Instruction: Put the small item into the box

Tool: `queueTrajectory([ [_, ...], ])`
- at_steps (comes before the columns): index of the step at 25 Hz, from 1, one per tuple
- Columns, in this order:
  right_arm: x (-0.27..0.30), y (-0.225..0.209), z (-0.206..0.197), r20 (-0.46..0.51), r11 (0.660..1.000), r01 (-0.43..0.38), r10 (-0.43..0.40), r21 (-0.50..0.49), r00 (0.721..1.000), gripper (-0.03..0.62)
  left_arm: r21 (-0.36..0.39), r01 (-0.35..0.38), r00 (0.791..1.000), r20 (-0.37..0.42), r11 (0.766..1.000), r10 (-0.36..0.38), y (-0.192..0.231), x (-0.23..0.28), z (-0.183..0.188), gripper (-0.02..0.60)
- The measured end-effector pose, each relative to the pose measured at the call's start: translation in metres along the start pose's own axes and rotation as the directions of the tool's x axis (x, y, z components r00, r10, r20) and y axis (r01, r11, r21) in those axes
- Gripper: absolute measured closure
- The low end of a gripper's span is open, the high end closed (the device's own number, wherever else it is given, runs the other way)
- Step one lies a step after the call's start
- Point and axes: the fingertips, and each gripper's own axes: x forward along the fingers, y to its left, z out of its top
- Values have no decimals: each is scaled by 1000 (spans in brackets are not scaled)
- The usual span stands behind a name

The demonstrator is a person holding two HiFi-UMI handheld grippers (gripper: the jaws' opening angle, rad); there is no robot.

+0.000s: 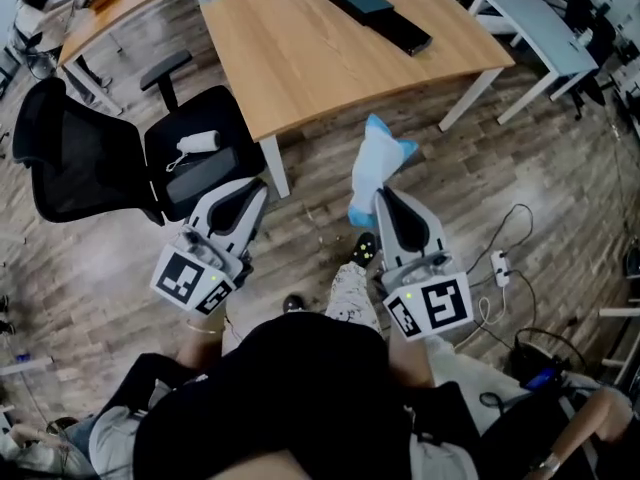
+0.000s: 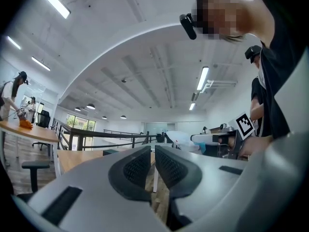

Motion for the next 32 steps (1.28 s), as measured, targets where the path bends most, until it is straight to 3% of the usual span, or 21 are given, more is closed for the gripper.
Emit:
queueTrajectory([
  [7,20,-66,7,23,1000,-1,0,8,1000,568,19,20,1000,2,1000,-20,3,71,5,558],
  [17,23,-183,-8,25,995,79,-81,56,996,568,20,99,995,-28,995,-98,-12,193,-11,558],
  [32,30,-304,6,60,995,79,-83,67,995,568,49,98,994,-51,994,-96,-28,326,-14,558],
])
